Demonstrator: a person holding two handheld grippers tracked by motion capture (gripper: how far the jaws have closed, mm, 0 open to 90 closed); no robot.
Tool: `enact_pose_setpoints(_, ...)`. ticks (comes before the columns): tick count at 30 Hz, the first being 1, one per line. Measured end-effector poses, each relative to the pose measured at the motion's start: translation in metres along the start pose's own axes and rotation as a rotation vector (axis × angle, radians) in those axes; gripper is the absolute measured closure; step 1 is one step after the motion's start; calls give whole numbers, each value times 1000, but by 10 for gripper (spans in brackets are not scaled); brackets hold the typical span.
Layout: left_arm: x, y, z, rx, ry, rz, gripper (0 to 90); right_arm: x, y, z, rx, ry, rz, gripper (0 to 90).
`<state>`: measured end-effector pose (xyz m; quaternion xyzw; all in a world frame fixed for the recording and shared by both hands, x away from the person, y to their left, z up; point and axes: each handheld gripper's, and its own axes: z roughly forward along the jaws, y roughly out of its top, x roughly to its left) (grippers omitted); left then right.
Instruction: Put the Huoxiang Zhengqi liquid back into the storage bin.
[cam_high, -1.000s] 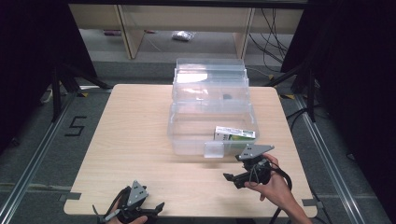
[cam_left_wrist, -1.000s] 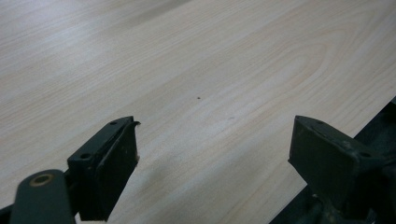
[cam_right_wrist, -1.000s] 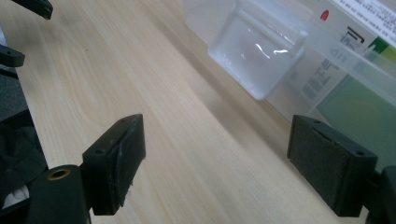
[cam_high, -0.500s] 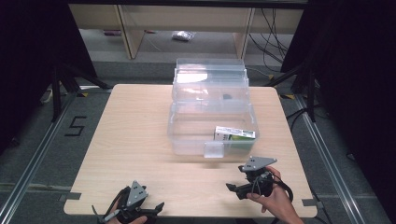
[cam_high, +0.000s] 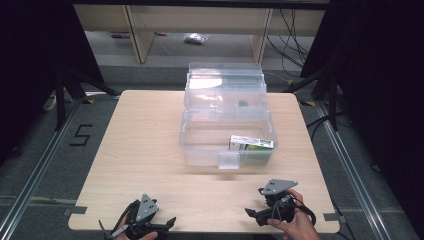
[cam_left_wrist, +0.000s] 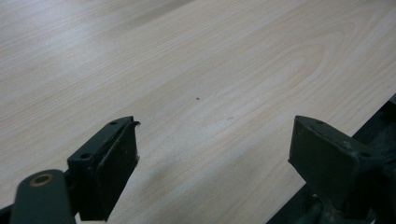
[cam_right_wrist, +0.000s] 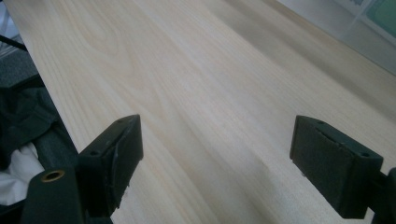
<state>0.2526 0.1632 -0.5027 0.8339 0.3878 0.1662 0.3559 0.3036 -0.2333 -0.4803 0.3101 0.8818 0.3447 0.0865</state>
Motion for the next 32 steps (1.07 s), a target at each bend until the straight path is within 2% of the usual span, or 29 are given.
enact_pose_setpoints(2,0,0,0,-1,0,-3,147,3,-2,1,-5,-16,20,181)
enact_pose_setpoints(3,0,0,0,0,0,0,148,4,-3,-1,15,-13,19,181)
enact_pose_setpoints(4,0,0,0,0,-1,0,148,5,-5,1,1,-23,22,181)
enact_pose_setpoints(5,0,0,0,0,0,0,148,5,-5,0,22,-20,23,181)
enact_pose_setpoints(6,-1,0,2,-13,5,-15,148,7,-6,0,10,-22,35,180)
enact_pose_setpoints(7,-2,0,3,-22,6,-27,148,7,-7,-1,29,-16,32,179)
enact_pose_setpoints(8,-2,0,2,-22,6,-26,147,9,-8,1,15,-15,30,178)
enact_pose_setpoints(9,-2,0,3,-23,6,-27,148,8,-9,0,39,-14,27,178)
enact_pose_setpoints(10,-2,0,2,-25,6,-29,148,10,-11,2,28,-21,37,178)
enact_pose_setpoints(11,-2,0,2,-24,6,-28,148,9,-11,2,41,3,10,177)
enact_pose_setpoints(12,-2,0,2,-24,6,-28,148,11,-12,2,37,-13,22,176)
enact_pose_setpoints(14,-2,0,2,-24,5,-29,148,12,-14,3,39,-11,22,175)
enact_pose_setpoints(17,0,0,0,-1,-2,0,147,12,-14,2,51,-10,9,174)
enact_pose_setpoints(18,0,0,1,-4,4,-2,148,12,-14,3,47,-4,2,174)
enact_pose_setpoints(19,-2,0,2,-27,6,-32,148,11,-14,3,45,0,-2,174)
enact_pose_setpoints(21,0,0,0,0,1,5,148,11,-14,3,45,0,-1,174)
enact_pose_setpoints(22,-2,0,3,-24,5,-29,148,11,-14,3,47,2,4,173)
enact_pose_setpoints(25,-1,0,0,0,-2,1,148,12,-14,4,33,-6,16,173)
enact_pose_setpoints(27,0,0,0,-1,-2,1,148,13,-14,2,52,-9,24,173)
enact_pose_setpoints(32,-1,0,0,0,0,2,148,12,-14,2,47,-13,6,173)
